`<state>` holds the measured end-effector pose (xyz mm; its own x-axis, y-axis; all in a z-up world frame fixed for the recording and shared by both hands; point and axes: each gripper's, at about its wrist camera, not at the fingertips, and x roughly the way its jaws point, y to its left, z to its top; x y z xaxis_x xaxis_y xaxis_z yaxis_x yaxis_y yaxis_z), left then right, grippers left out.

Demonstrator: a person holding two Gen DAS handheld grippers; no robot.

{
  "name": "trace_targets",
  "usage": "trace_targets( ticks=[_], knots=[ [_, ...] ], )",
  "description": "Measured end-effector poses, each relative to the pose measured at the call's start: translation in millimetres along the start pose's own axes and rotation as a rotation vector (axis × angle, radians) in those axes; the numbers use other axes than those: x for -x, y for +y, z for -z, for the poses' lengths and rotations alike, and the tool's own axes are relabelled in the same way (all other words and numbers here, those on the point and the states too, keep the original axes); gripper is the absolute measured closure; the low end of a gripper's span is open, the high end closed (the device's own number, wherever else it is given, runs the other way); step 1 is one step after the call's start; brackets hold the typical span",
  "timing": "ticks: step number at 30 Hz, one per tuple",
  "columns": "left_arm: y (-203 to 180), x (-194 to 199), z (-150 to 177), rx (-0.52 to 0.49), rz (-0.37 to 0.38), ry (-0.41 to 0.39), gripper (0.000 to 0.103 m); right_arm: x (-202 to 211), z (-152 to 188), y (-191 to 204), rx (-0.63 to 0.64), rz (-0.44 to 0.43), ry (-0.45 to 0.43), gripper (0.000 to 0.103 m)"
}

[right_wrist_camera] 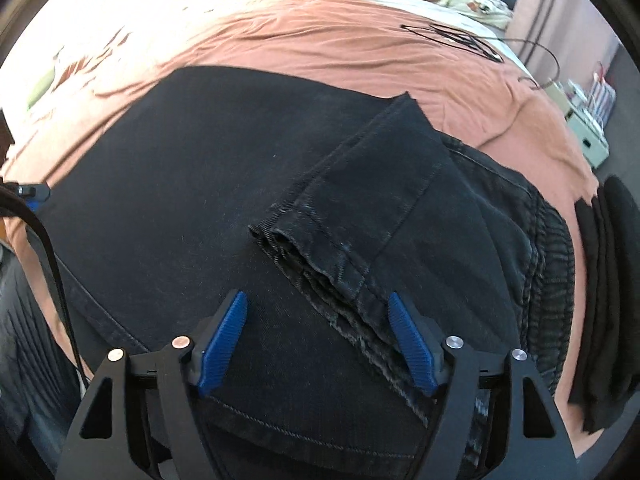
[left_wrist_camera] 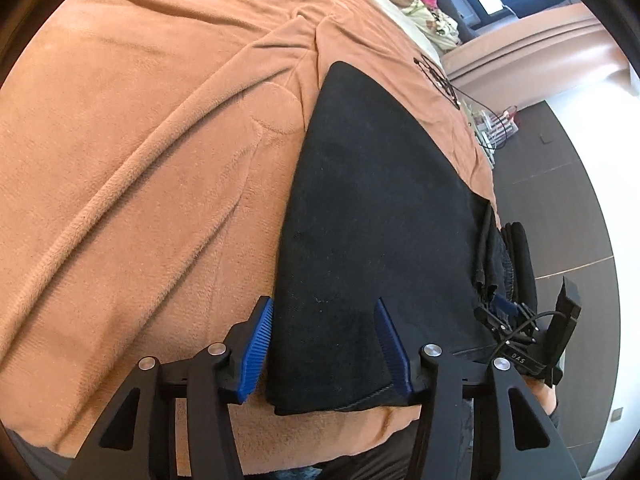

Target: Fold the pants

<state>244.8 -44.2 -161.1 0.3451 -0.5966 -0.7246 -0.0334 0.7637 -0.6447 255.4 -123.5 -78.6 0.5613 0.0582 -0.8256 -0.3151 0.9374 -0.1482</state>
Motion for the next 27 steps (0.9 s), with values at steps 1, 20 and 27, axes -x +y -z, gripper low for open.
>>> trace_targets(
  ticks=[1,20,27],
  knots=[
    [-0.4,0.1,0.0,-0.001,-0.001,-0.001,0.049,-2.4,-1.3,1.7,0.015,0.009,0.000,0.031],
    [-0.7,-2.7,-7.8,0.007,-0.023,-0.003,0.049,0.4,-17.1,-17.0,-0.083,-0.009,-0.076,0.090],
    [-0.8,-0.9,-11.2,0.012,-0.032,-0.016,0.049,39.4,-23.6,-70.9,-0.222,-0.098,-0.171,0.092]
  ],
)
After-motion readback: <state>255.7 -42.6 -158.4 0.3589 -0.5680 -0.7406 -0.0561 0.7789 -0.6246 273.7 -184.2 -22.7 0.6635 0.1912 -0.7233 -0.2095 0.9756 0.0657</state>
